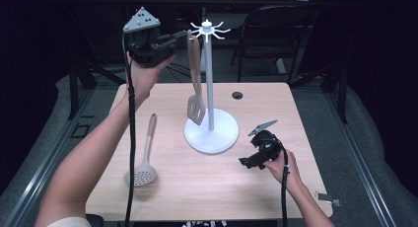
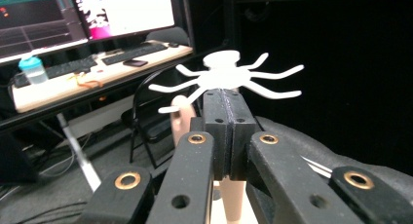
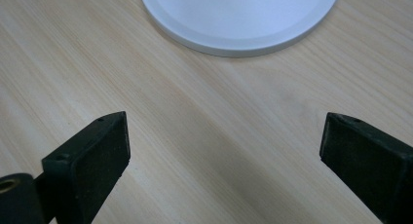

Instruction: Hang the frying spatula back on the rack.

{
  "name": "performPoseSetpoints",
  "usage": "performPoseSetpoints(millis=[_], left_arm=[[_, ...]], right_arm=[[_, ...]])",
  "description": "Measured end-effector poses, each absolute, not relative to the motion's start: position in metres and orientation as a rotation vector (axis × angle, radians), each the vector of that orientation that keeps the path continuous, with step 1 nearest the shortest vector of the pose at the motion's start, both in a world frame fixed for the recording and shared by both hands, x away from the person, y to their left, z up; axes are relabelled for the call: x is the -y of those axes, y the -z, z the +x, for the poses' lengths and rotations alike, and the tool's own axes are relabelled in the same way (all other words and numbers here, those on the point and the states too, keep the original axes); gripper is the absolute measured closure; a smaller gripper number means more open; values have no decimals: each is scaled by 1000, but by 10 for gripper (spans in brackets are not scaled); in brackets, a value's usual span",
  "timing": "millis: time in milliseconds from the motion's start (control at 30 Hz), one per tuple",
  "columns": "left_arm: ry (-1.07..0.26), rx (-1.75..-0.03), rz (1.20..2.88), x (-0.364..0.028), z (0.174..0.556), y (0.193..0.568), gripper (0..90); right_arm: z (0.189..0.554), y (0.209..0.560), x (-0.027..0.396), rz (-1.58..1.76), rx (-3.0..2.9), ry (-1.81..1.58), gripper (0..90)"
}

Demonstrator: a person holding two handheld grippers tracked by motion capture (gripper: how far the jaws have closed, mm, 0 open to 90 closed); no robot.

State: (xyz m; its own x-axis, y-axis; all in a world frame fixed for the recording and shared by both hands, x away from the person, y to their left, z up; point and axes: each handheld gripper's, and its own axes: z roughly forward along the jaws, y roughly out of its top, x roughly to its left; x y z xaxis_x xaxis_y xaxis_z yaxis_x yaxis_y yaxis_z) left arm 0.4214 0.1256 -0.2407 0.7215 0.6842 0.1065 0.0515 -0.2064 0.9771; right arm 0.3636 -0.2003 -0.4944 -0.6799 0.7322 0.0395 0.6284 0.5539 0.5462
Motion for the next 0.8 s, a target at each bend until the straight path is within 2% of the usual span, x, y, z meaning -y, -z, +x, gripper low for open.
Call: performPoseSetpoints(millis=[300, 800], left_arm=[[-645, -573, 1742, -112, 423, 241, 900], [-651, -616, 1744, -116, 434, 245, 900]], right_arm=[[364, 494, 201, 1147, -2599, -794, 39], [364, 495, 201, 1142, -2606, -786, 40]])
